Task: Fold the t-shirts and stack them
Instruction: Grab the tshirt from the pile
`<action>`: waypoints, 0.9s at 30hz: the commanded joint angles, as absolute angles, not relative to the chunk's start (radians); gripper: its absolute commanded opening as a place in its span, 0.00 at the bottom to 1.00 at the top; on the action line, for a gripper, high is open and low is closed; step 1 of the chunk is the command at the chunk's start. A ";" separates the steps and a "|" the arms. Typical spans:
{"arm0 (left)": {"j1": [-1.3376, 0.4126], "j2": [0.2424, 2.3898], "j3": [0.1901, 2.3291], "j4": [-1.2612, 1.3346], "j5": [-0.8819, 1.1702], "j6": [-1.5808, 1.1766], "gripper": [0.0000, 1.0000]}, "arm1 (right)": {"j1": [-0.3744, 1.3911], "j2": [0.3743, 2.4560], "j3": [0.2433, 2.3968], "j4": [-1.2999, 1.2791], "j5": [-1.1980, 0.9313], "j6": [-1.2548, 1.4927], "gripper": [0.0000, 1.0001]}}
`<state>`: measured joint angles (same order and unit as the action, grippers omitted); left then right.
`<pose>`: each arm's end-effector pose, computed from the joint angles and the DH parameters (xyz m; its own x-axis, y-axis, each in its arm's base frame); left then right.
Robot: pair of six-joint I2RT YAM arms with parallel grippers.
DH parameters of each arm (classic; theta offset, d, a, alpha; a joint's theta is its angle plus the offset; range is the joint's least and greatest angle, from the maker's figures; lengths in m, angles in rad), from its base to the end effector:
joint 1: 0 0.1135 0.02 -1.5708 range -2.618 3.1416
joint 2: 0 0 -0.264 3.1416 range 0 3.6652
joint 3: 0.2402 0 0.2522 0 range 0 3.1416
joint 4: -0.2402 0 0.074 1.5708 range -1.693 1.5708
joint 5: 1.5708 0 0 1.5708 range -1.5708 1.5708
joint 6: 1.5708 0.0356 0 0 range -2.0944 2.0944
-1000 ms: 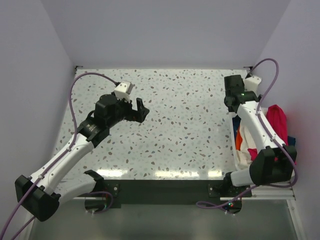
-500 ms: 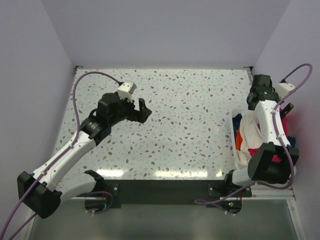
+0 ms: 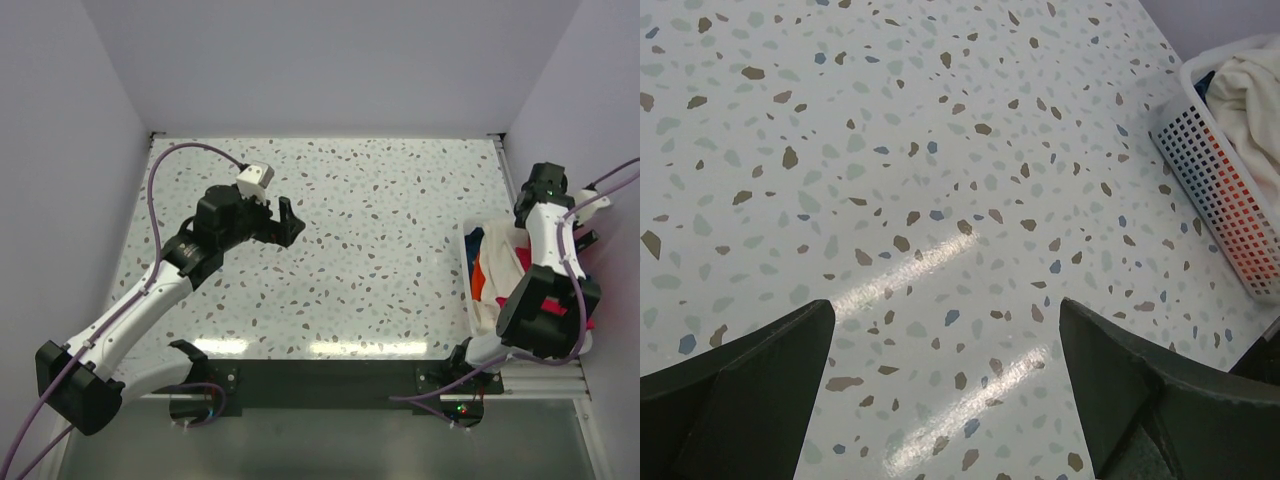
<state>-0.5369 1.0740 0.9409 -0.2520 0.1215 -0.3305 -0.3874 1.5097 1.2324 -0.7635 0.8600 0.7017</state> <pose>0.2094 -0.1297 0.3315 -0.5014 -0.0764 -0.8618 0.4668 0.8148 -0.3438 0.2723 -0.1402 0.2838 -0.2220 0.5455 -0.8082 0.9749 0.1404 -0.1731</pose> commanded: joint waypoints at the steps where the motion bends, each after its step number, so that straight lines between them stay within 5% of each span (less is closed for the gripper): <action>1: -0.535 1.074 0.965 -0.222 0.146 -0.345 1.00 | -0.388 1.505 1.195 -0.710 0.836 0.765 0.89; 5: -0.535 1.074 0.962 -0.221 0.149 -0.345 1.00 | -0.390 1.486 1.155 -0.698 0.812 0.782 0.52; 6: -0.535 1.074 0.960 -0.221 0.147 -0.345 1.00 | -0.388 1.479 1.155 -0.706 0.798 0.782 0.31; 9: -0.535 1.075 0.959 -0.221 0.147 -0.345 1.00 | -0.390 1.442 1.181 -0.738 0.779 0.772 0.03; 27: -0.535 1.054 0.943 -0.201 0.141 -0.334 1.00 | -0.344 1.111 1.394 -0.695 0.326 0.528 0.00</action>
